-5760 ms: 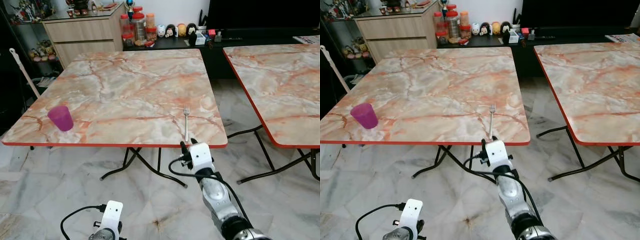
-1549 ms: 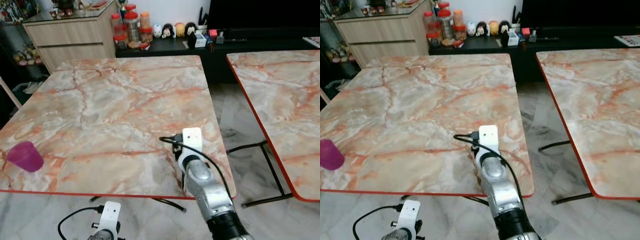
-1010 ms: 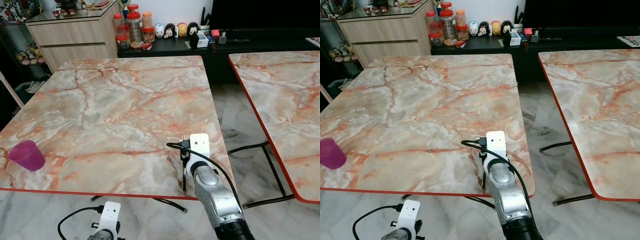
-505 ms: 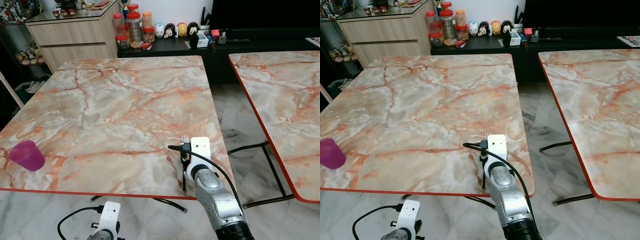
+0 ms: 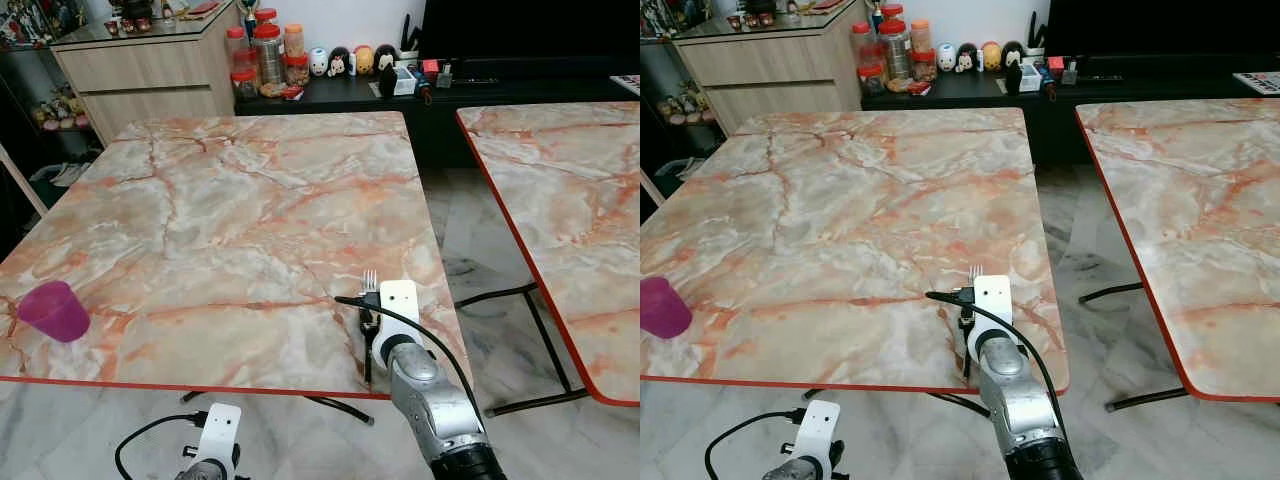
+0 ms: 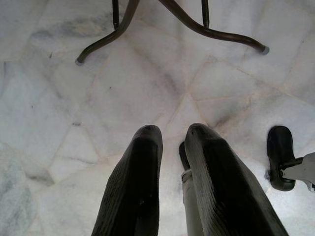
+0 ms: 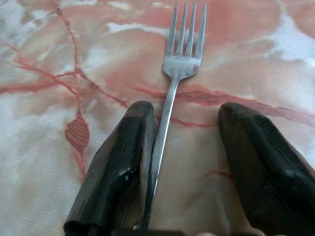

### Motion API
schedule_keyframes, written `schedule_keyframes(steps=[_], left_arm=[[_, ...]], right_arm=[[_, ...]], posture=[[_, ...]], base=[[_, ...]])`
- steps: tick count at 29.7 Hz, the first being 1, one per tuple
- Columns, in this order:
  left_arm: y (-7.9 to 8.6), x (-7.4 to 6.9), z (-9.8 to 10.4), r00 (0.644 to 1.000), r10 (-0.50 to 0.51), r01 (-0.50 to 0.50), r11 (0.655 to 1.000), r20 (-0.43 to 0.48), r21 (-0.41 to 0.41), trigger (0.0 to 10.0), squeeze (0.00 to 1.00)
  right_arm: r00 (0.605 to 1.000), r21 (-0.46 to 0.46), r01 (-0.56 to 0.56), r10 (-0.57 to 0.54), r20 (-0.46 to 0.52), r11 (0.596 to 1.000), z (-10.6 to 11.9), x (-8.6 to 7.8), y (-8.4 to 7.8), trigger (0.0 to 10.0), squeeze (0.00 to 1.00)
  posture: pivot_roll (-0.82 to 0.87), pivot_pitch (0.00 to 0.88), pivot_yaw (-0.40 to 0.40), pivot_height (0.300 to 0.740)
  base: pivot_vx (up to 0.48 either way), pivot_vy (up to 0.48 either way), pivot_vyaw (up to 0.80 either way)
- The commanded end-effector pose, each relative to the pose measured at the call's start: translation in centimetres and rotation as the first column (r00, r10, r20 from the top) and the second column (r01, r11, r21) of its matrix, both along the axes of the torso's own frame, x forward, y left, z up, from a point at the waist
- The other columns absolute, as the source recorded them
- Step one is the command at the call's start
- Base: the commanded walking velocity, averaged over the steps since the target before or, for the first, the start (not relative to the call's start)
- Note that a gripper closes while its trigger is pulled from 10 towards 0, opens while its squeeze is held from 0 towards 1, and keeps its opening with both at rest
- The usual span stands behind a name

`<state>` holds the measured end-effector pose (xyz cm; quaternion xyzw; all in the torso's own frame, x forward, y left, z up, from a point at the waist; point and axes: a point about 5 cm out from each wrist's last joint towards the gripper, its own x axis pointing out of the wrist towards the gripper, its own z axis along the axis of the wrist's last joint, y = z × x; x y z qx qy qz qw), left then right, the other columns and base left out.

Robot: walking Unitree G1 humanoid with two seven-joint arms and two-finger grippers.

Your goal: Setting the table

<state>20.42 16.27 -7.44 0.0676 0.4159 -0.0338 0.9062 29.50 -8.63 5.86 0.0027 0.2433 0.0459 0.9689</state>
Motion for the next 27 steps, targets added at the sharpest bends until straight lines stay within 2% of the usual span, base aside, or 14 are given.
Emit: schedule_keyframes(steps=[1,23,24,25,26,27], left_arm=[[0.19,-0.40,-0.23,1.000,0.012,-0.012,1.000,-0.017,0.003,10.0,0.00],[0.01,-0.34,-0.22,1.000,0.014,-0.014,1.000,-0.022,-0.005,10.0,0.00],[-0.01,-0.33,-0.22,1.000,0.014,-0.014,1.000,-0.022,-0.005,10.0,0.00],[-0.03,-0.33,-0.22,1.000,0.014,-0.014,1.000,-0.021,-0.006,10.0,0.00],[-0.06,-0.33,-0.22,1.000,0.015,-0.015,1.000,-0.022,-0.007,10.0,0.00],[-0.06,-0.33,-0.23,1.000,0.015,-0.016,1.000,-0.022,-0.007,10.0,0.00]], right_arm=[[0.999,0.053,-0.026,0.028,-0.035,0.998,-0.40,-0.43,1.96,10.0,0.00],[0.999,0.038,-0.016,0.017,-0.030,0.999,-0.36,0.28,1.76,10.0,0.00],[0.999,0.039,-0.017,0.019,-0.030,0.999,-0.35,0.30,1.76,3.5,0.00],[0.999,0.037,-0.016,0.017,-0.030,0.999,-0.35,0.32,1.74,3.5,0.00],[0.999,0.035,-0.014,0.016,-0.031,0.999,-0.35,0.35,1.70,0.0,0.00],[0.999,0.034,-0.015,0.016,-0.031,0.999,-0.34,0.38,1.69,0.0,0.00]], posture=[[-0.06,0.008,0.046,0.740],[-0.06,0.000,0.042,0.740],[-0.06,0.000,0.040,0.740],[-0.06,0.000,0.040,0.740],[-0.06,0.000,0.038,0.740],[-0.06,0.000,0.038,0.740]], base=[[0.000,0.000,0.00],[0.000,0.000,0.00],[0.000,0.000,0.00],[0.000,0.000,0.00],[0.000,0.000,0.00],[0.000,0.000,0.00]])
